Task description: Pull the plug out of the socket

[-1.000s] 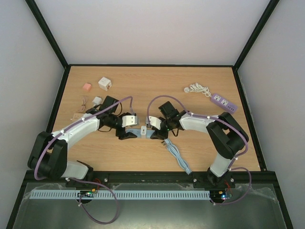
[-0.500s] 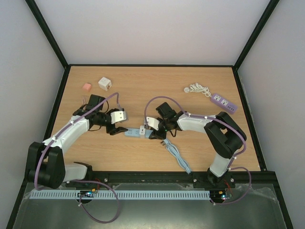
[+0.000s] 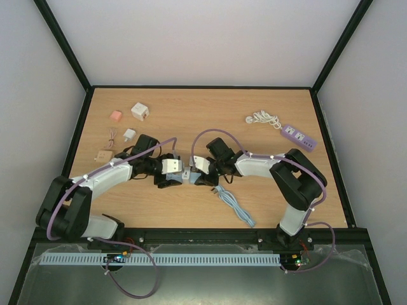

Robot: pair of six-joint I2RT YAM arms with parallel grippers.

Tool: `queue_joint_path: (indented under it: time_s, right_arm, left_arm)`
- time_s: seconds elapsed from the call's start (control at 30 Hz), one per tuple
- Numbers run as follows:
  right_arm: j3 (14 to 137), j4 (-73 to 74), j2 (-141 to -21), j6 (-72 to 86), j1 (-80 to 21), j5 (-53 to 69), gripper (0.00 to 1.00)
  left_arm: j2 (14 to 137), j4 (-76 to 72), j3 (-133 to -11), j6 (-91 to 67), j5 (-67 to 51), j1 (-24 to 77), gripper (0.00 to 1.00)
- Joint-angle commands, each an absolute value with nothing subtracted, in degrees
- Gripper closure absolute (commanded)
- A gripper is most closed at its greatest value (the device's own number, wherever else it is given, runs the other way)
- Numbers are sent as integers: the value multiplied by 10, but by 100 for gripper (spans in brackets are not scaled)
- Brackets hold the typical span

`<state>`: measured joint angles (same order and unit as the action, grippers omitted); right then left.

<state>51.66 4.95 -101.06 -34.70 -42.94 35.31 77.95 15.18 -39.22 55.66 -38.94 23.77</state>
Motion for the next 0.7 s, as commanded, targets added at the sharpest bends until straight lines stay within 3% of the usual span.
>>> queue_joint_path:
  time_s: [0.0, 0.67]
  right_arm:
    - [496, 29, -1031, -353, -445, 376, 77]
    - [492, 31, -1039, -358, -444, 378, 89]
  left_arm:
    - [800, 104, -392, 551, -389, 248, 23]
    - [833, 92, -419, 524, -381, 287, 32]
